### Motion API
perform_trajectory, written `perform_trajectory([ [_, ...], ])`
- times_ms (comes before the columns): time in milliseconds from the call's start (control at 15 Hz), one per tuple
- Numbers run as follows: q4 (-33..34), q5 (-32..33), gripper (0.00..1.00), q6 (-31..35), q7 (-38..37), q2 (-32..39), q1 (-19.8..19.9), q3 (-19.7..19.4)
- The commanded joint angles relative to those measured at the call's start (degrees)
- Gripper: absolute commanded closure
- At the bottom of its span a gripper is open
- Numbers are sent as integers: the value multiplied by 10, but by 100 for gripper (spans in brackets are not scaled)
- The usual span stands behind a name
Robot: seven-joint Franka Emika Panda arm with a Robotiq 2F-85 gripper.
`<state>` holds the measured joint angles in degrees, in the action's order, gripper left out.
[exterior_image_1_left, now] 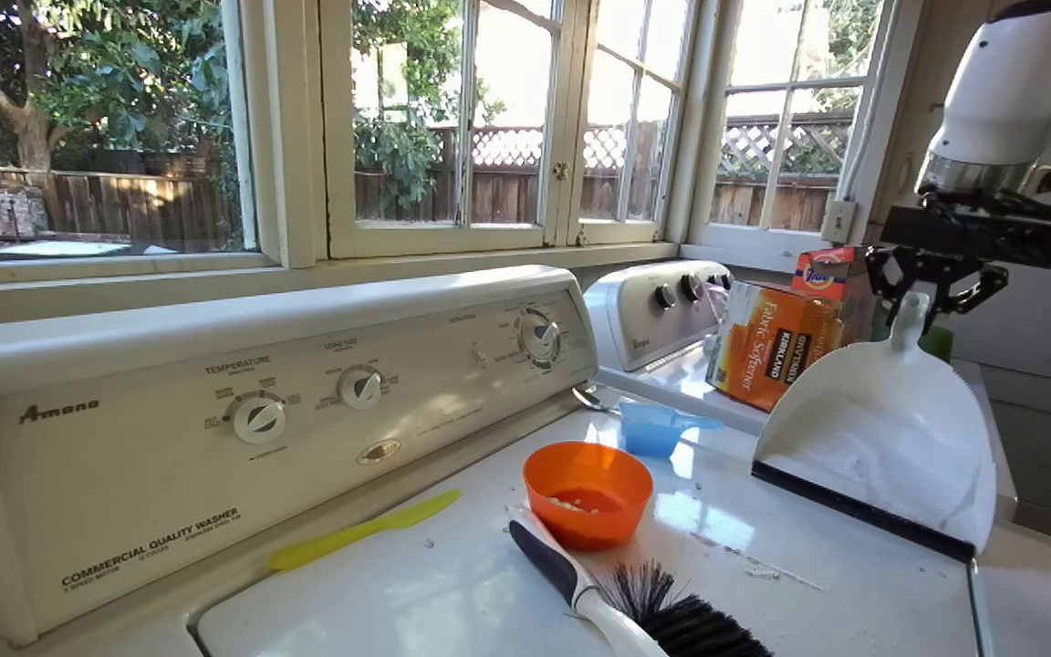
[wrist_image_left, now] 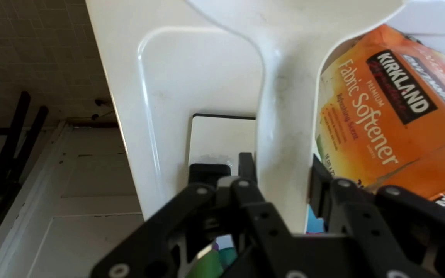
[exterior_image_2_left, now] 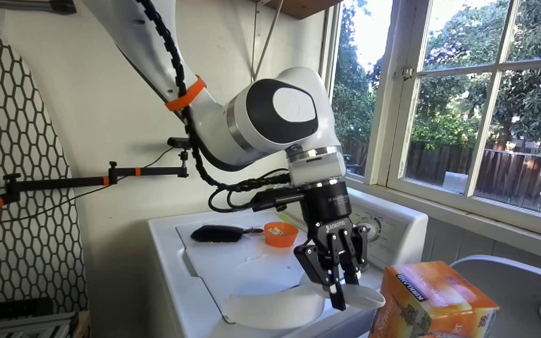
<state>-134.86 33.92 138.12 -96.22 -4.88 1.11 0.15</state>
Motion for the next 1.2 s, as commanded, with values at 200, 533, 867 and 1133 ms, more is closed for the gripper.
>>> perform_trajectory([
  [200,-18,20,90,15,-9,-5,4,9],
  [533,-22,10,90,20,-13,3,-2,20],
  [867,-17,-4,90,12,-17,16,-10,29],
  [1133,-9,-16,90,3,-24,30,-17,33],
])
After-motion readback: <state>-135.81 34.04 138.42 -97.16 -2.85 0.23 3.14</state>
